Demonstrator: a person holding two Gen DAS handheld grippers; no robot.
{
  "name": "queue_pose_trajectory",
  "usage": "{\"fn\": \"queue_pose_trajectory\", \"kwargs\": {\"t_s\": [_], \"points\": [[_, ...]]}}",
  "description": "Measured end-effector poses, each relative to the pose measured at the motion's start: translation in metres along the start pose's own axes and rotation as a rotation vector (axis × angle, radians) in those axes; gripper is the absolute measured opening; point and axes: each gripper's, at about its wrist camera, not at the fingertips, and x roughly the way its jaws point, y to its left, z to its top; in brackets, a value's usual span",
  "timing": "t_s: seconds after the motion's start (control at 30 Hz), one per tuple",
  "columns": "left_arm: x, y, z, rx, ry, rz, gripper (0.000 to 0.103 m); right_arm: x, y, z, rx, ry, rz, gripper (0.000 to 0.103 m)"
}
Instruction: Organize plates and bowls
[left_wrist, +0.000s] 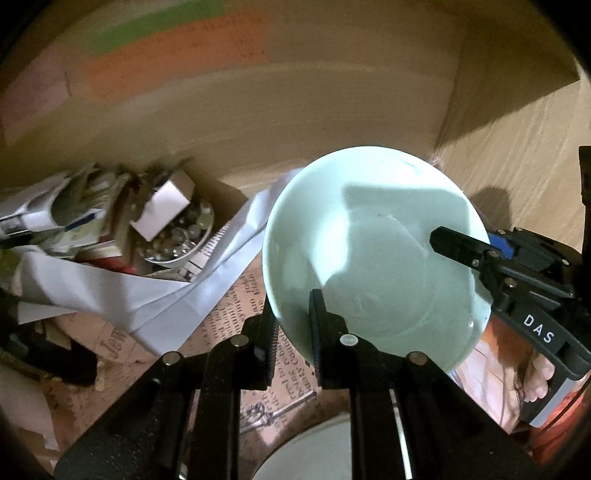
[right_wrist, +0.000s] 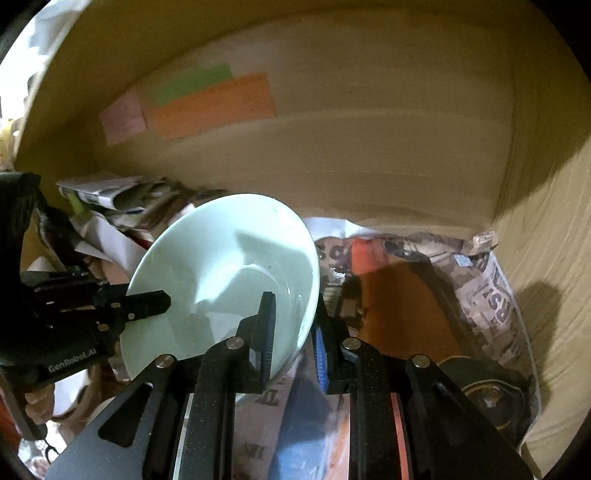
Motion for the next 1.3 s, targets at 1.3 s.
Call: {"fn": "queue_pose_trajectory", "kwargs": {"t_s": [1.3], "points": [[-0.119, 0.111, -0.136, -0.202, -0.152, 0.114, 0.015, -0.020, 0.163, -0.037, -0.172, 0.009, 0.189, 0.017]]}}
